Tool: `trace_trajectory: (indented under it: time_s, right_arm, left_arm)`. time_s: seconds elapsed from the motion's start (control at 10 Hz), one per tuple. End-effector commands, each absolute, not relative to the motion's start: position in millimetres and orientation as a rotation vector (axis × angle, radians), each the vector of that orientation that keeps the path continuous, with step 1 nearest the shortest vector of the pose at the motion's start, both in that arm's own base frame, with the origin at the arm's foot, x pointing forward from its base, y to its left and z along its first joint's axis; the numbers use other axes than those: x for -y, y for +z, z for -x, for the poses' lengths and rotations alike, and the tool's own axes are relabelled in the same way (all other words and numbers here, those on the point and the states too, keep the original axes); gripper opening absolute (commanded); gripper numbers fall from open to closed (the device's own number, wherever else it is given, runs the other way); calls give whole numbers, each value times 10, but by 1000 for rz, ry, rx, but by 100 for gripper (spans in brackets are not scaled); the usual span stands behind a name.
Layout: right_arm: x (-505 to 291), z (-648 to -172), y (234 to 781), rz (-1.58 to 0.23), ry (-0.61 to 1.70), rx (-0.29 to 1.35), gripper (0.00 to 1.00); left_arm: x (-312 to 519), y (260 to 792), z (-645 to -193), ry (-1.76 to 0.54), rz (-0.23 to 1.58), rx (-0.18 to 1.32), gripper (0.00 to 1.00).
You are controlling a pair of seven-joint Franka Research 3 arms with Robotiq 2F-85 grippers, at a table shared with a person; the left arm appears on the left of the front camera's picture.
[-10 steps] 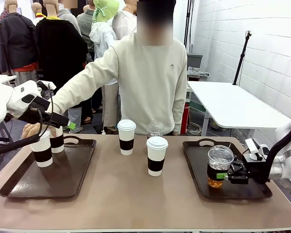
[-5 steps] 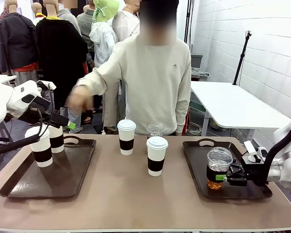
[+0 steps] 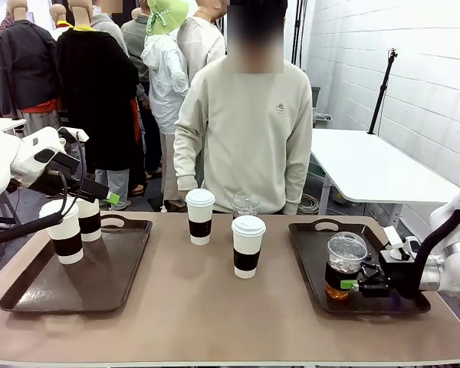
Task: Distribute the coffee onto the tray.
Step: Pick up one iced Americano and place it on the right Handle tray, then pick up another iced Americano from the middle of the table and place it on the right Handle tray.
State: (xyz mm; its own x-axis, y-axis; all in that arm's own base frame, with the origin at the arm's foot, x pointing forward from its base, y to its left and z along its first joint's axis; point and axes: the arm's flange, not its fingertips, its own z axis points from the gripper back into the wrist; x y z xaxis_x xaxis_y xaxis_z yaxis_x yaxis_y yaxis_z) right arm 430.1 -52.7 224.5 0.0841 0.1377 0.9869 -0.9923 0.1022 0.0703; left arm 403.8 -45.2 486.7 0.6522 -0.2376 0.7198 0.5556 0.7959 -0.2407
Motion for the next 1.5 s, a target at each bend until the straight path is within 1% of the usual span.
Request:
trace_trajectory:
  time_s: [0.0,0.4,1.1,1.2,1.3,1.4]
  right_arm:
    - [537,-4320,2195,-1065,1141,1096,100]
    - [688,-4244,2224,-1053,1098,1107,100]
    - [1125,-3951,2385,-979,1044,1127,100]
    - [1118,-3936,2398,-966,1048,1127,100]
    - [1109,-4060,2325,-981,1055,1124,100]
    - [1109,-4060,2325,-981,1055,1124,100]
  left_arm:
    - [440,4847,-4054,-472,489,728,100]
    - [440,4847,-4054,-472,489,728,100]
    - [440,4847,-4054,-472,489,728,100]
    - [440,4847,-4054,-472,489,728,100]
    - [440,4847,-4054,-472,489,728,100]
    - [440,4847,-4054,-472,489,728,100]
